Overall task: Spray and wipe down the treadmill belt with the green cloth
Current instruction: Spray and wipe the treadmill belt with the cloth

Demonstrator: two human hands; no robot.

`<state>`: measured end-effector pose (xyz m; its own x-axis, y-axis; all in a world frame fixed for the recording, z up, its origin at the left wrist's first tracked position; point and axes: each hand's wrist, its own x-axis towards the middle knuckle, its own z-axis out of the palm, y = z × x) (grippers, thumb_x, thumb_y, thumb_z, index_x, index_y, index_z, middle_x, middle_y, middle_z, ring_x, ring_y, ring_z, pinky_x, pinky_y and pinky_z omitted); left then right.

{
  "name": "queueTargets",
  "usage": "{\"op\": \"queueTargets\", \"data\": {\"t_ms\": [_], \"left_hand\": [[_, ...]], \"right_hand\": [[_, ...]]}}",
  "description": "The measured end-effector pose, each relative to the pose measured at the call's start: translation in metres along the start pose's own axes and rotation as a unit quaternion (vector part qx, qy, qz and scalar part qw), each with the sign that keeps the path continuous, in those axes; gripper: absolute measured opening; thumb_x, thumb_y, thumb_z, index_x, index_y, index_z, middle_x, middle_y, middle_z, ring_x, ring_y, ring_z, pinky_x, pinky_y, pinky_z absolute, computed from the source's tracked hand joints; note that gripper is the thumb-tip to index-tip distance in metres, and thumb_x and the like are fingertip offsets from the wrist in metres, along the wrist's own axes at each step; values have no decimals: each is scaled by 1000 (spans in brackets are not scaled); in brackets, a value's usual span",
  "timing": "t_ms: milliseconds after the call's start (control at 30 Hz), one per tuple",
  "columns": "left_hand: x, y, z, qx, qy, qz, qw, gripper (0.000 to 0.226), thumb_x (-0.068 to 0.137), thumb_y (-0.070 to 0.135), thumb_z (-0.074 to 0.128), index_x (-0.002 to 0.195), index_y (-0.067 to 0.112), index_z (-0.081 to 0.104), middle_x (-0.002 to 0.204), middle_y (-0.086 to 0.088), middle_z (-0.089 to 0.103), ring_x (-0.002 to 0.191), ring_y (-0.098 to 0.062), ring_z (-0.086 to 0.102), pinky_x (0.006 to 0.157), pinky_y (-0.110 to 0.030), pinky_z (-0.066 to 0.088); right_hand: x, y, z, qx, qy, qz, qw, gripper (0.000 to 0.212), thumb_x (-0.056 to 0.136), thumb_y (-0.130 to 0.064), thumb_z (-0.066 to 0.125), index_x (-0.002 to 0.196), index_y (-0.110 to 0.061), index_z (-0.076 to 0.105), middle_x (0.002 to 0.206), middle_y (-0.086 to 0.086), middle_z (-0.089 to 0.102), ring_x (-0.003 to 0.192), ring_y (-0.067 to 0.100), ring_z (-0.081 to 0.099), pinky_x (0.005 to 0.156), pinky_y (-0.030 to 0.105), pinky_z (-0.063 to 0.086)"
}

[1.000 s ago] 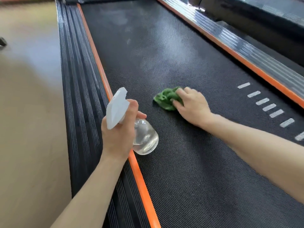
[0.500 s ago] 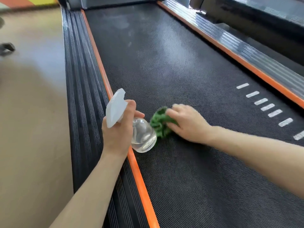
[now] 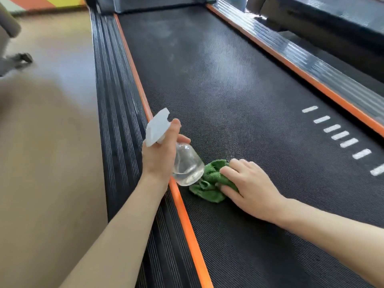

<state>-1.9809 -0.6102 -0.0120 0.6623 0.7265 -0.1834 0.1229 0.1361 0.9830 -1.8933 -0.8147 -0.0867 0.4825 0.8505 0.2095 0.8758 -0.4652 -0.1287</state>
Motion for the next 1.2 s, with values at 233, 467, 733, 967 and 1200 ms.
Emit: {"op": "queueTargets", "data": {"t_ms": [233, 467, 733, 967, 1200], "left_hand": [[-35, 24, -9, 34, 3, -58, 998, 36, 98, 47, 67, 65, 40, 77, 79, 6, 78, 84, -10, 71, 89, -37, 56], [-32, 88, -2, 104, -21, -113, 988, 36, 95, 50, 71, 66, 30, 78, 82, 7, 80, 87, -14, 71, 97, -44, 56], [-11, 129, 15, 127, 0, -153, 980, 34, 94, 45, 73, 62, 35, 78, 77, 8, 78, 82, -16, 68, 100, -47, 55], [5, 86, 31, 154, -57, -163, 973, 31, 96, 49, 69, 70, 36, 78, 79, 6, 79, 100, -27, 74, 103, -51, 55], [25, 55, 36, 240, -157, -218, 933, 29, 93, 54, 70, 75, 34, 81, 87, -1, 81, 101, -28, 73, 102, -52, 55]], "right_hand": [[6, -5, -7, -13, -26, 6, 1000, 35, 96, -50, 41, 99, -18, 54, 89, 1, 49, 78, 25, 50, 71, 38, 45], [8, -15, -19, -10, -54, 60, 997, 27, 92, -46, 51, 96, -19, 54, 89, 3, 49, 77, 27, 50, 66, 40, 43], [23, -7, -21, 27, -127, 51, 990, 31, 89, -52, 58, 105, -25, 54, 91, 2, 55, 79, 25, 57, 67, 39, 48], [14, -7, -17, 22, -98, 41, 994, 28, 93, -50, 53, 101, -24, 54, 92, 0, 48, 79, 22, 48, 69, 36, 38], [12, -18, -16, 14, -80, 97, 992, 31, 97, -51, 42, 101, -22, 55, 95, 2, 50, 82, 22, 48, 70, 35, 35]]}}
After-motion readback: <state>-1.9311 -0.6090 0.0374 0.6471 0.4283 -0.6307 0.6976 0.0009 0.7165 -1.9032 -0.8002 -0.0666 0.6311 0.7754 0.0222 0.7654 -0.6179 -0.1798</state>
